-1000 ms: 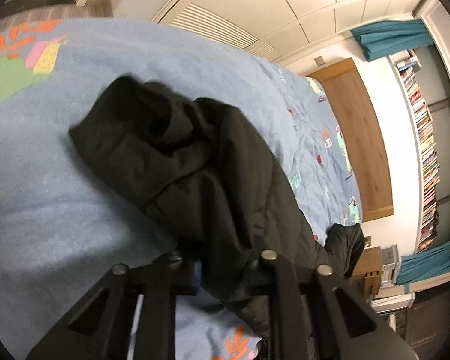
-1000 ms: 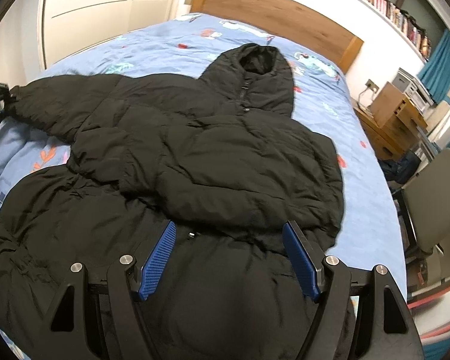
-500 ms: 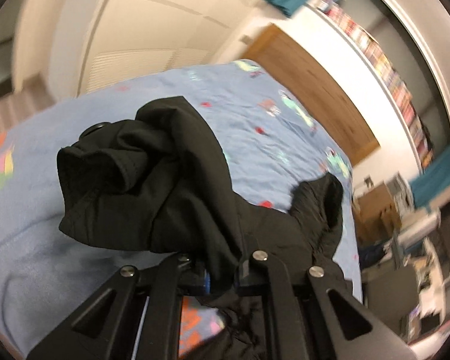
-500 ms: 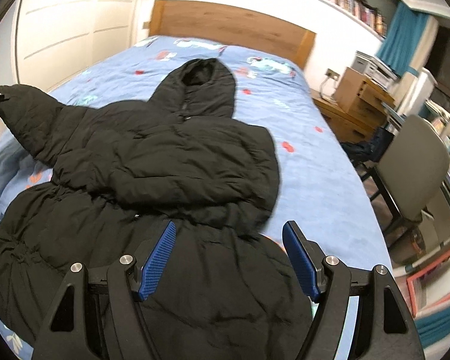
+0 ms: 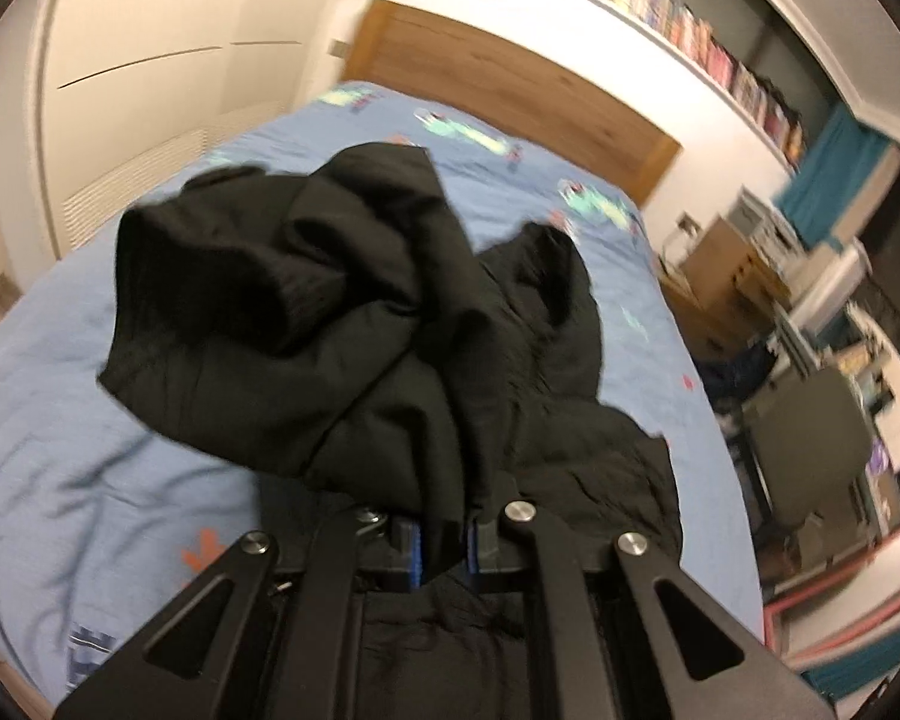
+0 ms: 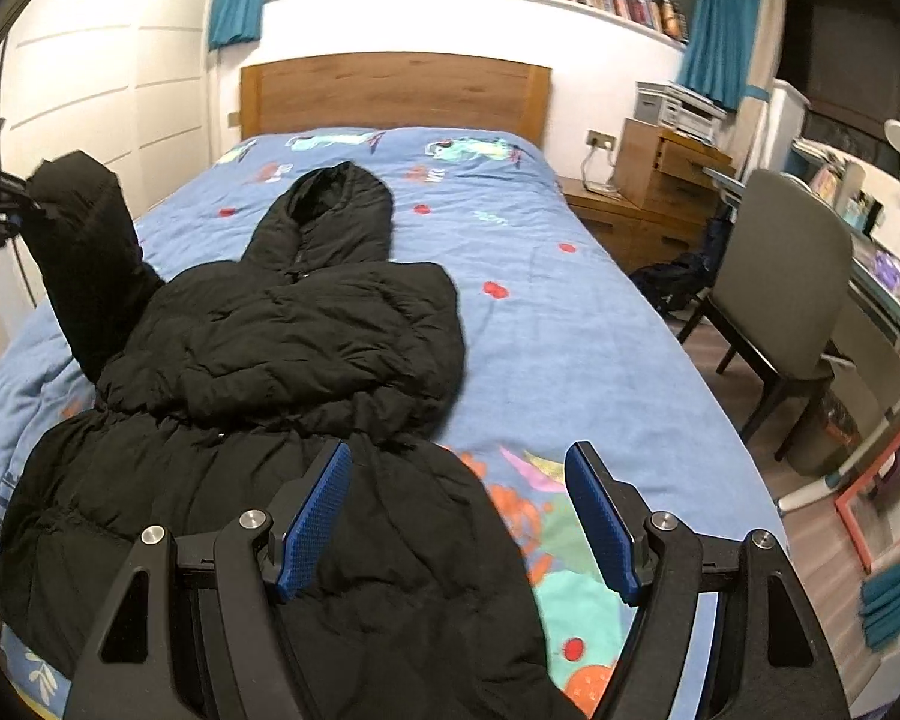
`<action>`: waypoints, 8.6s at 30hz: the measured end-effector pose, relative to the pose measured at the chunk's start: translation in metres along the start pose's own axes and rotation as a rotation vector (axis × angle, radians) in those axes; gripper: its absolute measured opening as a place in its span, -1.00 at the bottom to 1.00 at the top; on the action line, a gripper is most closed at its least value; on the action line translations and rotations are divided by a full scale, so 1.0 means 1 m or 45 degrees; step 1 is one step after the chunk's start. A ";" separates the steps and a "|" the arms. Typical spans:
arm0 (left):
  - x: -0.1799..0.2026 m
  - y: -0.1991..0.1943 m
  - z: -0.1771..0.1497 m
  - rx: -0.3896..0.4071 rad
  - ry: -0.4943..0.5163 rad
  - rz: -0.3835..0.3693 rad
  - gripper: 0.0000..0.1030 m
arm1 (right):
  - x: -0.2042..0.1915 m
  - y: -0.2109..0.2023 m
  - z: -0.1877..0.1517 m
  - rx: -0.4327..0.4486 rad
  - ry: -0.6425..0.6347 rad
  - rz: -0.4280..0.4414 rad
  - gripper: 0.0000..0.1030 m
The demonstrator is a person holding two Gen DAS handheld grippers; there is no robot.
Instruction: Fold large clothes
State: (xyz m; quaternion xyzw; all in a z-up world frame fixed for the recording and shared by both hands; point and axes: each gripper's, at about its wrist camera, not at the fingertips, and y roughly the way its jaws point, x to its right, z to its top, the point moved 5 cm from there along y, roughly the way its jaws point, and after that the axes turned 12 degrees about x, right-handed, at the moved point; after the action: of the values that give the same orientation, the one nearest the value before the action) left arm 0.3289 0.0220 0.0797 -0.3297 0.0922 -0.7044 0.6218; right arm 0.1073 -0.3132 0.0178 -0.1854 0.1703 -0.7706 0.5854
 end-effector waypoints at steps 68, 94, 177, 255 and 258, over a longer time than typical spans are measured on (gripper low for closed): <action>-0.046 0.039 -0.127 -0.007 0.522 0.414 0.00 | -0.208 0.138 0.039 -0.063 -0.274 0.352 0.43; -0.064 0.156 -0.152 -0.180 0.507 0.376 0.29 | -0.200 0.240 -0.020 -0.230 -0.235 0.355 0.65; -0.018 -0.029 0.038 0.077 0.478 0.107 0.28 | -0.084 0.054 0.123 0.120 -0.230 0.204 0.59; 0.037 0.133 -0.007 -0.123 0.307 -0.155 -0.79 | -0.112 0.233 0.165 0.077 0.092 0.623 -0.83; 0.019 0.108 -0.041 -0.121 0.275 -0.175 -0.79 | -0.109 0.201 0.126 0.058 0.109 0.619 -0.83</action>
State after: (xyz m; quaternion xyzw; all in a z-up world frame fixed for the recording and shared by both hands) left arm 0.3931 -0.0305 -0.0034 -0.2867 0.1691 -0.7716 0.5421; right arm 0.3637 -0.2656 0.0218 -0.0930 0.2172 -0.6178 0.7500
